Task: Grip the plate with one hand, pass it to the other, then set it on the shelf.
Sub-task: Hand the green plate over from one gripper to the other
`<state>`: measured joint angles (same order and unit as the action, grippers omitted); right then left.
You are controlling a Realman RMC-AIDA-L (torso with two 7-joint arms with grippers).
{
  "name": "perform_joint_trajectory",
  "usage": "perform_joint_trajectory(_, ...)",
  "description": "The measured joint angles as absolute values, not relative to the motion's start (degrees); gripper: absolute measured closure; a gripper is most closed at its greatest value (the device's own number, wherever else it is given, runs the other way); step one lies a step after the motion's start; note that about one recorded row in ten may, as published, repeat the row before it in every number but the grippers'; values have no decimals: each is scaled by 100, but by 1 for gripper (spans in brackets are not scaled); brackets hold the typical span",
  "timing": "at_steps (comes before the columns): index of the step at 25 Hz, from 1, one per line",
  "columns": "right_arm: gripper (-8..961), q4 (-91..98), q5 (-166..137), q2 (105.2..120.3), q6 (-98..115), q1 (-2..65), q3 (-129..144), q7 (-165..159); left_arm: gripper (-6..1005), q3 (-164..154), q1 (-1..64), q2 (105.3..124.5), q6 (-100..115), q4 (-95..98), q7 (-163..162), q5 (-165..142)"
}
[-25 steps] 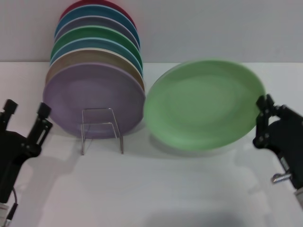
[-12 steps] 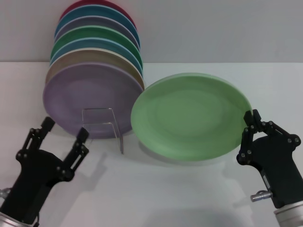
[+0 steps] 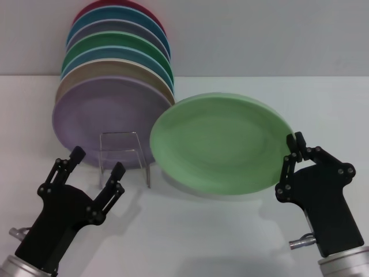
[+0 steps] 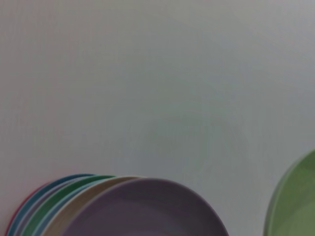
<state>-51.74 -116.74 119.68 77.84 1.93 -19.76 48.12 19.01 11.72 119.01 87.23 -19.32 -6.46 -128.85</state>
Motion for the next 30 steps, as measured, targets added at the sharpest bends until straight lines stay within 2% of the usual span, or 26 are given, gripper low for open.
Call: perform_joint_trajectory(30,919,-5171,-11299,11988,7755,612,-1645,5402,189,1748,1642,11899,8115,-2214,-641,-12893)
